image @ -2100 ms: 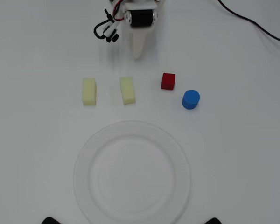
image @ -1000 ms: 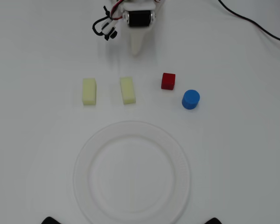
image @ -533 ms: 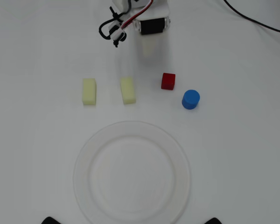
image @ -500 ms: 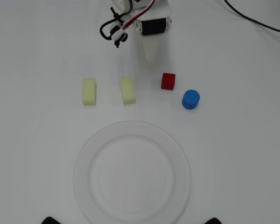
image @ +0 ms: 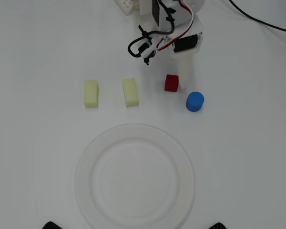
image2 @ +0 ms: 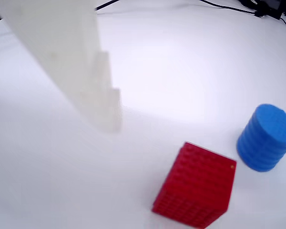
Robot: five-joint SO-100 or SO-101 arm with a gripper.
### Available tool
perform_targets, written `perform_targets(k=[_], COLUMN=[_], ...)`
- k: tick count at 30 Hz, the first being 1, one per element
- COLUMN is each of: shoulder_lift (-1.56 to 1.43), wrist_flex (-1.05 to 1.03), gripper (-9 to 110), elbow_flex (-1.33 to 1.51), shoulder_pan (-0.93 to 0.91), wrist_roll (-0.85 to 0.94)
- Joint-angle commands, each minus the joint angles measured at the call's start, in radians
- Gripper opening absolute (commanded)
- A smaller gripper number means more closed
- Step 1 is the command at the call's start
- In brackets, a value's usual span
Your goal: Grasp a red block and put it in the dish.
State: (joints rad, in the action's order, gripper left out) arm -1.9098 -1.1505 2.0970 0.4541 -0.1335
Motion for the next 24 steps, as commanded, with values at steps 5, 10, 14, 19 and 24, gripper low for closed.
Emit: perform_targets(k=[5, 10, 14, 19, 24], shoulder_lift=[0.091, 0.161, 0.189, 0.221, 0.224], wrist_flex=[0.127, 0.170, 0.206, 0.221, 0.239], gripper=[30, 29, 27, 14, 0], elbow_flex=[0.018, 0.018, 0.031, 0.032, 0.037], shoulder_pan=[-0.012, -0.011, -0.017, -0.031, -0.048], wrist_roll=[-0.017, -0.031, -0.023, -0.006, 0.014])
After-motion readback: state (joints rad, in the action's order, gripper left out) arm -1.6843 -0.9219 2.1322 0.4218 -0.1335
